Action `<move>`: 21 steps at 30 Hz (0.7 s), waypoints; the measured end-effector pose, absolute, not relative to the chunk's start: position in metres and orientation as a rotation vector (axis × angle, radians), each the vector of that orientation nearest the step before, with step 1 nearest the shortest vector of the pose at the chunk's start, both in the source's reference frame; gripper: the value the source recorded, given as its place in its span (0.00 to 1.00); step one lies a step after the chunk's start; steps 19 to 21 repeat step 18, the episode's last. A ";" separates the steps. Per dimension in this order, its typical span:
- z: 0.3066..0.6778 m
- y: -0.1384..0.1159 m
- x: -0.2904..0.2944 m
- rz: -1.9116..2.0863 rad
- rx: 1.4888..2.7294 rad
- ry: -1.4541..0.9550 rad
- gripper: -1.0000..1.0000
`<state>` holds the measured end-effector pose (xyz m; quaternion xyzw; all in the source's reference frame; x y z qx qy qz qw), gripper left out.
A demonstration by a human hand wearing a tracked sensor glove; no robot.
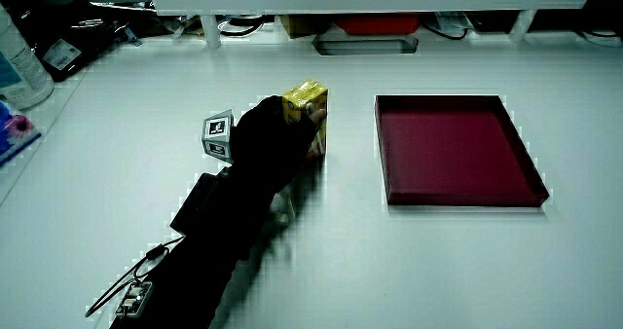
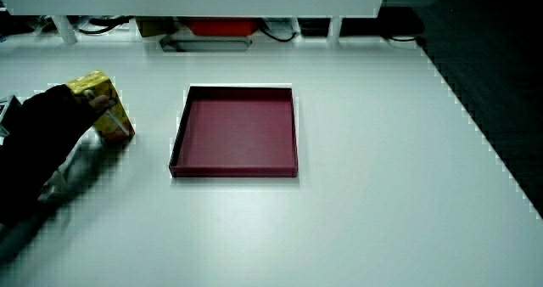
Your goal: Pick ice redtea
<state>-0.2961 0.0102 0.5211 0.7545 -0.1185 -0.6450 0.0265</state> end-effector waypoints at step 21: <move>0.460 -0.027 -0.217 -2.065 2.243 -0.023 1.00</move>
